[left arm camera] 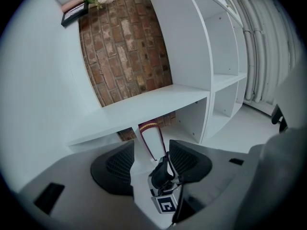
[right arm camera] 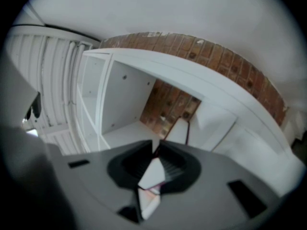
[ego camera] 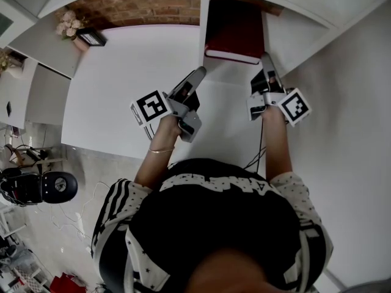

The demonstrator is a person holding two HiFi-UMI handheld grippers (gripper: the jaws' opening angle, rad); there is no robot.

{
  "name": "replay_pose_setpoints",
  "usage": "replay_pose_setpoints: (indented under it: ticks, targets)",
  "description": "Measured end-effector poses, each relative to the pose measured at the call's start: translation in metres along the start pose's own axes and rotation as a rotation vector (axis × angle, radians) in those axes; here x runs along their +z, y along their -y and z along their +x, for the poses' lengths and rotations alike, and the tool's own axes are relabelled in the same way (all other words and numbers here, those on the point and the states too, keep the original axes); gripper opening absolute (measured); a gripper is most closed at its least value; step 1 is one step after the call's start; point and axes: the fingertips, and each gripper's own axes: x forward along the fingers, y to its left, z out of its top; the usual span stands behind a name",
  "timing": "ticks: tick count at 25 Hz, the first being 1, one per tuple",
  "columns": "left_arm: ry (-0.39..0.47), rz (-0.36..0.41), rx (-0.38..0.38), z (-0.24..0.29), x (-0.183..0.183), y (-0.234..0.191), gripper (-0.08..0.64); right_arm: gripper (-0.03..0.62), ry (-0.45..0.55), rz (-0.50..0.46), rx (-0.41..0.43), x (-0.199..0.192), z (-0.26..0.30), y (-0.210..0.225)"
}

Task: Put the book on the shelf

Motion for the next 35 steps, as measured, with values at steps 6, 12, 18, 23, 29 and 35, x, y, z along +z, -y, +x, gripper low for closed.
replay_pose_setpoints:
  ticks: [6,12,18,23,29,35]
  targets:
    - [-0.001,0.0,0.0,0.002,0.0,0.0,0.249,0.061,0.0,-0.017,-0.008,0.004,0.003,0.005]
    - [0.006,-0.001,0.002,0.0,0.001,0.0,0.249,0.061,0.003,-0.006,-0.029,0.006,0.003,0.007]
    - [0.002,-0.007,0.001,0.0,0.0,-0.001,0.249,0.061,0.011,0.004,-0.033,0.006,0.006,0.007]
    - [0.002,-0.001,0.007,0.001,0.003,-0.002,0.249,0.061,0.012,0.011,-0.035,0.006,0.008,0.008]
    - [0.001,-0.003,-0.002,0.003,0.003,-0.001,0.249,0.061,0.011,-0.017,-0.041,0.008,0.009,0.012]
    - [0.005,0.003,0.01,0.001,0.006,-0.002,0.249,0.061,0.042,-0.009,-0.074,0.015,0.003,0.014]
